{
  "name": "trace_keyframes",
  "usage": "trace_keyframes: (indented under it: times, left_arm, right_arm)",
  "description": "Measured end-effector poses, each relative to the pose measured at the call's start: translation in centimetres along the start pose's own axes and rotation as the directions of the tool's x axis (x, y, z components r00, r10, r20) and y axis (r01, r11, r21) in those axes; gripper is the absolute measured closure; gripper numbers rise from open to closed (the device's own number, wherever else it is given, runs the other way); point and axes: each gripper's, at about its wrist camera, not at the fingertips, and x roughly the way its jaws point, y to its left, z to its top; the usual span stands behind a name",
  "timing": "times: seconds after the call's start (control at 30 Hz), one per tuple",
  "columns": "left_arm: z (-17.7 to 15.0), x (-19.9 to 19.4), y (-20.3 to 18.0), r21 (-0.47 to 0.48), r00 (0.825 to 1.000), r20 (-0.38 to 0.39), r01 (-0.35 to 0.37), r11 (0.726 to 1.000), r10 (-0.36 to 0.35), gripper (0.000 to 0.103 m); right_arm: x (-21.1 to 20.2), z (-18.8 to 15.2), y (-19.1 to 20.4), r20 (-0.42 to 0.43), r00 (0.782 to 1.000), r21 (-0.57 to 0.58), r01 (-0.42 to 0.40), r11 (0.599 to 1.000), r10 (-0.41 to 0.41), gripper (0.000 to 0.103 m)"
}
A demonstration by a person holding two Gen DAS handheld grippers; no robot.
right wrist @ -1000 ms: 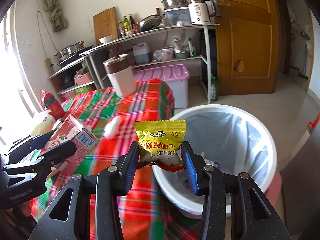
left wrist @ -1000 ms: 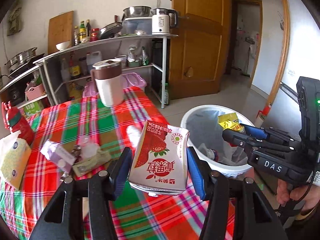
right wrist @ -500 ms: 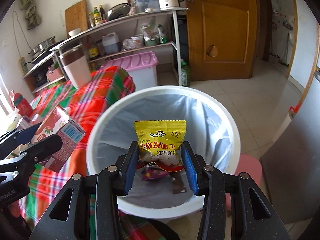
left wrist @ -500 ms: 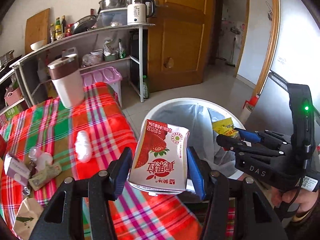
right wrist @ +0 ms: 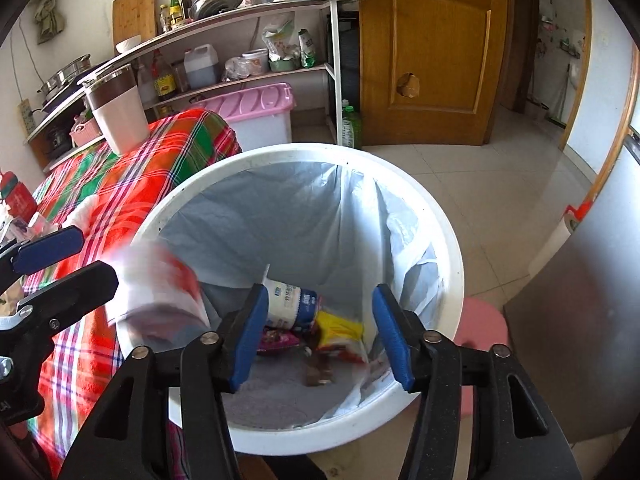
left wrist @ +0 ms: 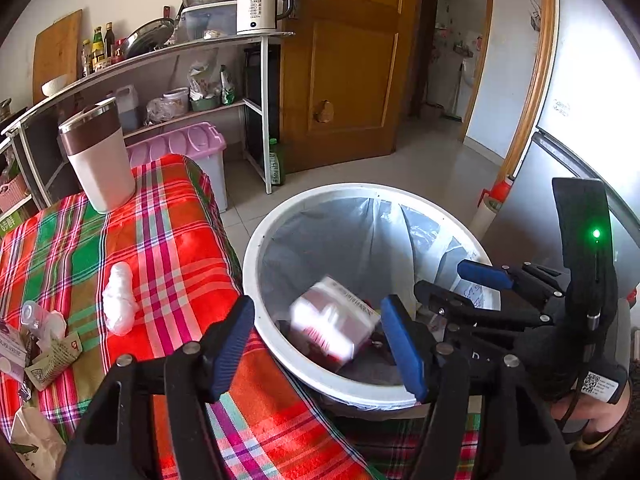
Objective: Collect trash
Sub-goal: 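Open both tools to drop the carton and snack bag into the bin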
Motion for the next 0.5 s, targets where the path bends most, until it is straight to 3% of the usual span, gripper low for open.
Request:
trace_keyframes:
  times: [0.5]
  left_arm:
    - [-1.2, -4.0, 2.4, -0.038, 0.997, 0.059, -0.040, 0.998, 0.042, 0.032]
  right_arm:
    - [-2.4, -0.1, 1.6, 0.046, 0.999, 0.011, -0.022, 1.000, 0.022, 0.045]
